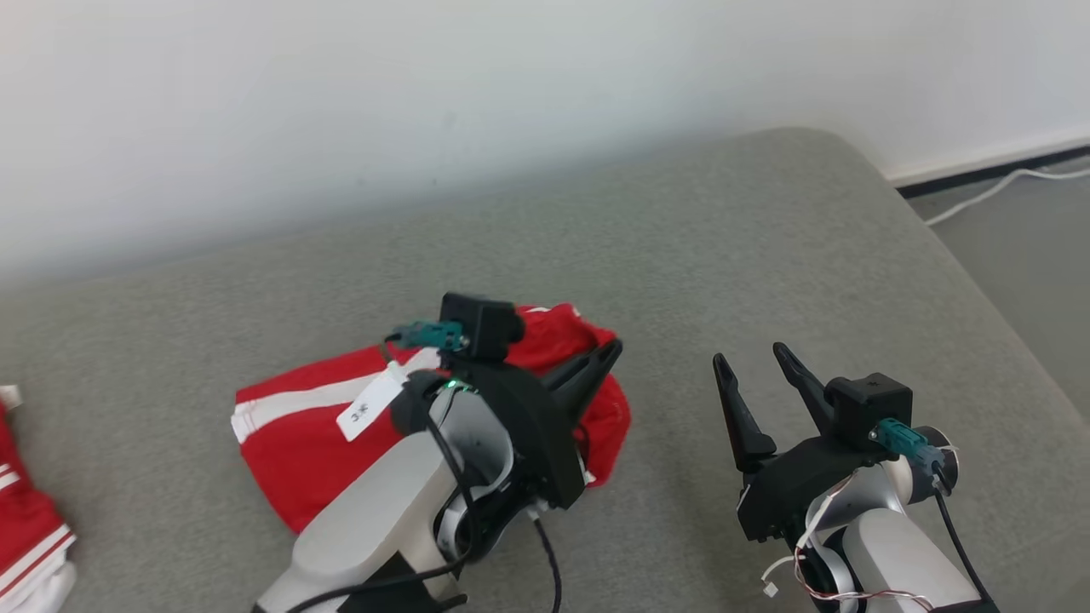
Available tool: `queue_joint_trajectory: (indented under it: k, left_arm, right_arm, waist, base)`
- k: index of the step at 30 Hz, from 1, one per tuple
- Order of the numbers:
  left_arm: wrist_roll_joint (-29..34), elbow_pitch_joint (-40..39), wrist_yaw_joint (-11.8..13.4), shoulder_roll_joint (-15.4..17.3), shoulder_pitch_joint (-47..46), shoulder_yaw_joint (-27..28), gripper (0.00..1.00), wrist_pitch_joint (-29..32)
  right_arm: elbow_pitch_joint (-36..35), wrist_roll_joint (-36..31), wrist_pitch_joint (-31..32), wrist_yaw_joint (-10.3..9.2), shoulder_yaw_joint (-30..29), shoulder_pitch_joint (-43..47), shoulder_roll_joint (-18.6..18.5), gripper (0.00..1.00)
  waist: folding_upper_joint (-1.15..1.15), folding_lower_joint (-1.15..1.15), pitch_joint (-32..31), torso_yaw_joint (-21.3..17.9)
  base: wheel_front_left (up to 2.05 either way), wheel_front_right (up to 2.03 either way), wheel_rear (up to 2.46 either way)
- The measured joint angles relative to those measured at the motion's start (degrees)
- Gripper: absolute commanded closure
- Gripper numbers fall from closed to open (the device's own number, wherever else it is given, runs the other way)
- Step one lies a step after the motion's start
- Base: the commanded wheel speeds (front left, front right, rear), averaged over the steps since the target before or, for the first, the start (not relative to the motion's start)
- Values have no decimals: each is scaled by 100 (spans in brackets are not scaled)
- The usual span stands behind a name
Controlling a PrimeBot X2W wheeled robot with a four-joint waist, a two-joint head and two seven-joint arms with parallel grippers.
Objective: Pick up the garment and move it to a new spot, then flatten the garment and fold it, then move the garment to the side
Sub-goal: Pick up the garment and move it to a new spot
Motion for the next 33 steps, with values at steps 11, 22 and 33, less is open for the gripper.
queue_joint_trajectory:
  k: [11,22,33]
  left_arm:
    - [-681,82,485,23,-358,-973,0,-339]
    - [-1132,234,515,14,-530,-1217,0,-659]
    - [-916,1261,622,275,-614,-1069,0,-904]
  right_arm:
    - [-69,0,-1,18,48,-27,81,0]
    - [36,2,-56,-18,-63,-77,70,0]
    - [35,54,-103,-23,-185,-4,-13,0]
  waist:
    - [1,1,229,-395]
    - [0,1,262,-228]
    - [1,1,183,189]
  base:
    - [0,0,0]
    - [0,0,0]
    - [0,0,0]
